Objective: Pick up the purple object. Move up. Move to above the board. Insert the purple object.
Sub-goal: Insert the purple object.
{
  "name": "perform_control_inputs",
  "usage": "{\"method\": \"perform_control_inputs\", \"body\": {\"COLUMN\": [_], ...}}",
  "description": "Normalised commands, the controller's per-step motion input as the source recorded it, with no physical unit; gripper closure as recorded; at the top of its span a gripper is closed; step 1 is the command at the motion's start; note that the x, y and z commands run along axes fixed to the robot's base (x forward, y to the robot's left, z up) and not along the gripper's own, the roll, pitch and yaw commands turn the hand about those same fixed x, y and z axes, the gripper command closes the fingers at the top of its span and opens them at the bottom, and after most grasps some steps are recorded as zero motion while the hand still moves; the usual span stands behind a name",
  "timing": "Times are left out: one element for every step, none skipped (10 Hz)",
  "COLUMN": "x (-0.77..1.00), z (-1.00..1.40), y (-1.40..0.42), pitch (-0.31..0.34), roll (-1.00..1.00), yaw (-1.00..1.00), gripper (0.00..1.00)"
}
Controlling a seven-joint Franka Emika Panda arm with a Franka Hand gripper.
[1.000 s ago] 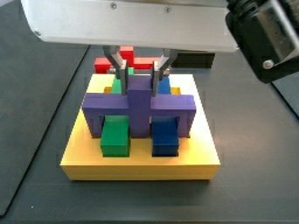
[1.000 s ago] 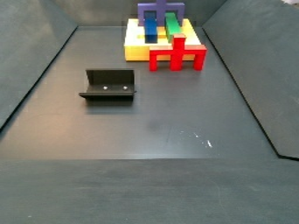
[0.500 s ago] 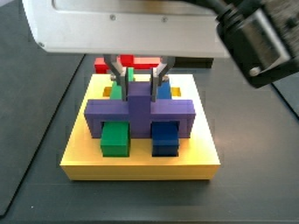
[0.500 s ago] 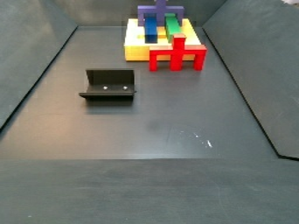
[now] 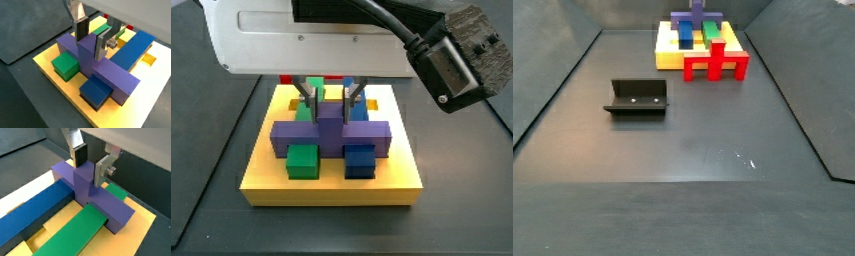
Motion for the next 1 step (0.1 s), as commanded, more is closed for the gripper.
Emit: {"method": "perform_control_inputs", "body": {"x": [0.0], "z": [0.0], "y": [0.0], "pitch": [0.0], "roll": [0.0], "yaw": [0.0], "gripper": [1.0]}}
